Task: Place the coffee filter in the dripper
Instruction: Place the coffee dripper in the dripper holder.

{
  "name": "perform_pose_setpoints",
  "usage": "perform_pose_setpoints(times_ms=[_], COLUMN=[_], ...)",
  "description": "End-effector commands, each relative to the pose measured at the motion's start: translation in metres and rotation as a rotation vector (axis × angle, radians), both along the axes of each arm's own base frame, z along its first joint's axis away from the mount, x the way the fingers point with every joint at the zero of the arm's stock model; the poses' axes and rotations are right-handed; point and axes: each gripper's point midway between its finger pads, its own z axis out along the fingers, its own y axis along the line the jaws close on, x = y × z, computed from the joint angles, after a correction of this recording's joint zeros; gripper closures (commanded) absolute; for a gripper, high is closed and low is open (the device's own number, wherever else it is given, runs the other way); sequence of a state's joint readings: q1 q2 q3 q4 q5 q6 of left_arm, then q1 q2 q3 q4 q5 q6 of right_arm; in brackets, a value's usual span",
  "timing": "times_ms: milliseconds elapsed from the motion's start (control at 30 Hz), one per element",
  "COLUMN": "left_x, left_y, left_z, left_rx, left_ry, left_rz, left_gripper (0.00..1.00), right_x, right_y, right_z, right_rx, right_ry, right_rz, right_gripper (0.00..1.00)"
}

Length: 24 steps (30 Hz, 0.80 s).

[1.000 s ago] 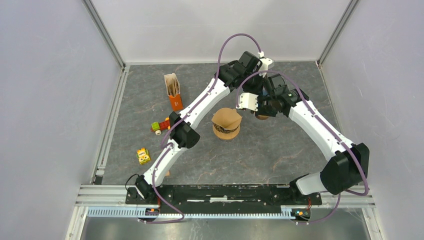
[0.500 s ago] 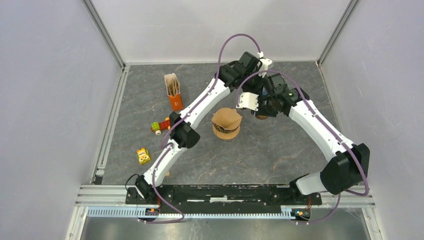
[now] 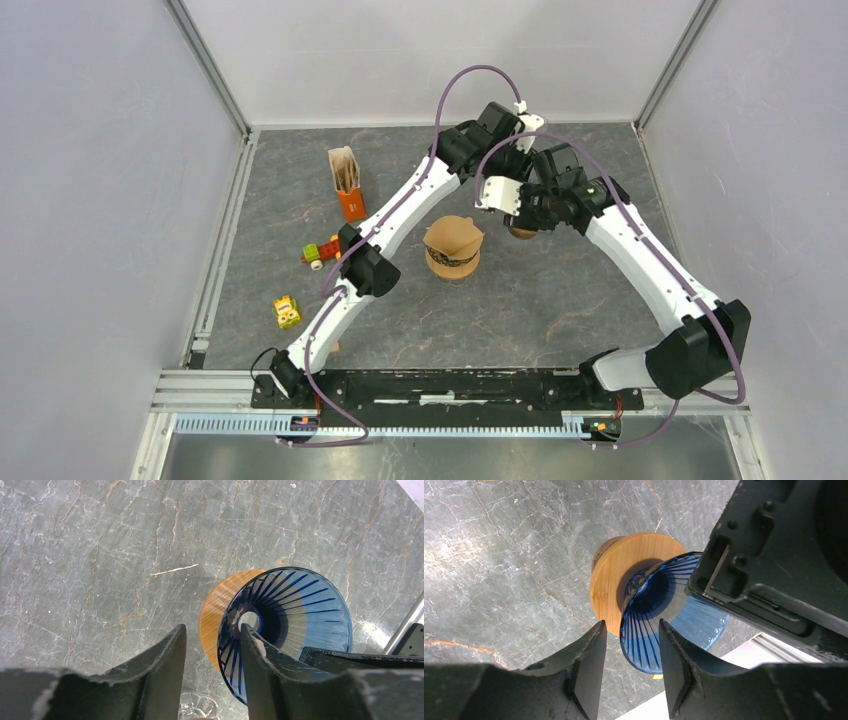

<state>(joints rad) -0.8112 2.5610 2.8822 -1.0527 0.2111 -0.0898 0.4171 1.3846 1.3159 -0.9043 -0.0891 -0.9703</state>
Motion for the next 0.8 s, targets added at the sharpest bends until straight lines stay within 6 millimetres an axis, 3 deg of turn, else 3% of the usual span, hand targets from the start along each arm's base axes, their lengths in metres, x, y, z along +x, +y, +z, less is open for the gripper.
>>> perform_pose_setpoints(times_ms=[0, 367, 767], left_x=[0.003, -0.007, -0.027], left_y=[0.008, 0.058, 0.119], left_z=[0.061, 0.111, 0.103], left_rx=[-0.066, -0.040, 0.173], left_ry=[-0.134, -0.170, -0.166], left_rz=[-0.012, 0.029, 0.037], left_gripper=[0.47, 0.43, 0.37], right_x=[0.006, -0.003, -0.006], right_y=[0.005, 0.015, 0.031], right_z=[0.035, 0.078, 0.107], right_rx=[0.072, 0.205, 0.364], right_ry=[-0.102, -0.186, -0.276], right_rz=[-0.023, -0.019, -0.007], right_gripper=[0.50, 0.43, 0.36])
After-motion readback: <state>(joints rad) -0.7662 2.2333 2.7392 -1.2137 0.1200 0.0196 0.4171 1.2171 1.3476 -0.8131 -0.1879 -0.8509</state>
